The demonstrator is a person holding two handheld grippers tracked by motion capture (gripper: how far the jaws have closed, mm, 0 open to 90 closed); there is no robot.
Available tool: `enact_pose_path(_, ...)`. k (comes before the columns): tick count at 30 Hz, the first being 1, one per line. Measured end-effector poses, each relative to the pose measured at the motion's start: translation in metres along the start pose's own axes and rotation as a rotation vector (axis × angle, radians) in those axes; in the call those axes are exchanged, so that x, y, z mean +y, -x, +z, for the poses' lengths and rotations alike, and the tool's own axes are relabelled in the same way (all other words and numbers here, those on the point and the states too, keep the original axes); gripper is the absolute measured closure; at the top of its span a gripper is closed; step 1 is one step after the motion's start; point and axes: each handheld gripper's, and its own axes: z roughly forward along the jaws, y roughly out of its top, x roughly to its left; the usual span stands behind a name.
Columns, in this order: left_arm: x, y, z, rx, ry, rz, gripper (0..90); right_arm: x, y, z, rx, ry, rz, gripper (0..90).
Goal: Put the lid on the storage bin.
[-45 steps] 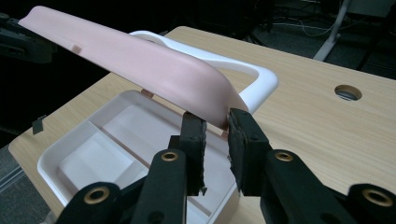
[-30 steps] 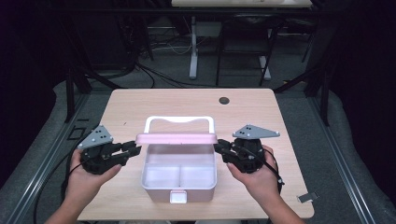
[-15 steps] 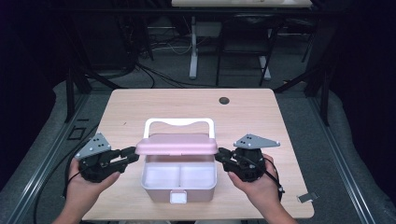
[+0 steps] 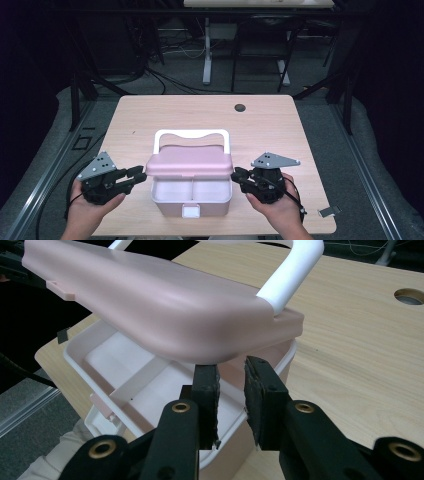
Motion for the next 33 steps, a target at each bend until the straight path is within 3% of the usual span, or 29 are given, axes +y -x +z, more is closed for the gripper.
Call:
enact_pose_path(13, -0.014, 0.003, 0.0, -0.021, -0.03, -0.011, 71.1, -0.014, 0.005, -0.005, 0.024, -0.029, 0.027, 75.8)
enact_pose_path(17, -0.018, 0.002, -0.002, -0.008, -0.055, -0.004, 70.9, -0.016, 0.007, -0.008, 0.023, -0.027, 0.032, 75.4)
enact_pose_path(23, -0.021, -0.008, -0.007, 0.015, -0.053, -0.026, 69.0, -0.014, 0.01, -0.009, 0.023, -0.032, 0.034, 75.4)
enact_pose_path(33, -0.02, -0.021, -0.002, 0.037, -0.06, -0.047, 61.5, -0.009, 0.018, 0.0, -0.006, -0.028, 0.045, 71.6)
